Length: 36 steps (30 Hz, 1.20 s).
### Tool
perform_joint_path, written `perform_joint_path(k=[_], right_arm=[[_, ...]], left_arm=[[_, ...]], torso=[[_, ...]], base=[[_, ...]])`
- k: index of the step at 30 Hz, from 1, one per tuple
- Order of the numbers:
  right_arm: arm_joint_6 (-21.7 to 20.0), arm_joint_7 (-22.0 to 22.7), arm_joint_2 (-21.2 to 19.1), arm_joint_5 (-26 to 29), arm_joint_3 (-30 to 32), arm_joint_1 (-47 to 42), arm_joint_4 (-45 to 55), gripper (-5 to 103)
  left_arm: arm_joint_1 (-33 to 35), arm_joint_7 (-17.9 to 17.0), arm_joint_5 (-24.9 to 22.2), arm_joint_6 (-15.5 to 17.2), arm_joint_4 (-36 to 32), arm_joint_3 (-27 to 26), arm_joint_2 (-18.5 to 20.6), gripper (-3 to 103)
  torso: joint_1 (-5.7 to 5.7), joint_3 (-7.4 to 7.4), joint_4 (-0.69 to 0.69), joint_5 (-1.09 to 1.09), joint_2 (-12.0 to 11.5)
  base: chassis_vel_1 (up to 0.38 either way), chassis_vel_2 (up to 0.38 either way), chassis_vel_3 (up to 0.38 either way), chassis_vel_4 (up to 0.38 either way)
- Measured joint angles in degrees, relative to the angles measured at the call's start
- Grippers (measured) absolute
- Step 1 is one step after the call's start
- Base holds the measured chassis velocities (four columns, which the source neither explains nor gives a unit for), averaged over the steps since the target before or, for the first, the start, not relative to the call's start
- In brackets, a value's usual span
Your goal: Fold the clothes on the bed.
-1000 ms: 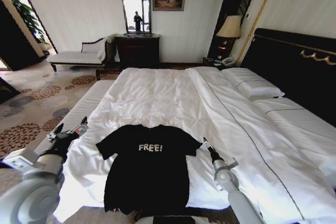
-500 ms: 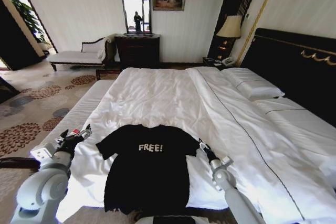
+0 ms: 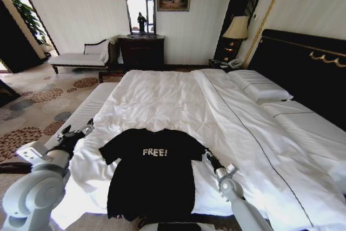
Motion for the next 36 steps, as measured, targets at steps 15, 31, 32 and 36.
perform_joint_path(k=[15, 31, 32, 36], right_arm=[[6.2, -0.1, 1.6, -0.1, -0.7, 3.2, 5.0, 0], [7.1, -2.7, 7.1, -5.5, -12.6, 3.3, 5.4, 0], [7.4, -3.1, 7.4, -6.2, -13.1, 3.5, 4.8, 0], [8.1, -4.2, 8.7, -7.8, -14.6, 4.2, 2.7, 0]], left_arm=[[0.5, -0.4, 0.9, -0.6, 0.3, 0.3, -0.7, 100], [3.2, -0.5, 0.8, -1.2, -1.4, -1.7, -2.6, 100], [3.4, -0.5, 0.8, -1.2, -1.5, -1.8, -2.8, 100], [4.0, -0.5, 0.9, -1.2, -1.9, -2.1, -3.1, 100]], torso=[[0.00, 0.00, 0.00, -0.01, 0.0], [0.00, 0.00, 0.00, 0.00, 0.0], [0.00, 0.00, 0.00, 0.00, 0.0], [0.00, 0.00, 0.00, 0.01, 0.0]], base=[[0.000, 0.000, 0.000, 0.000], [0.000, 0.000, 0.000, 0.000], [0.000, 0.000, 0.000, 0.000], [0.000, 0.000, 0.000, 0.000]])
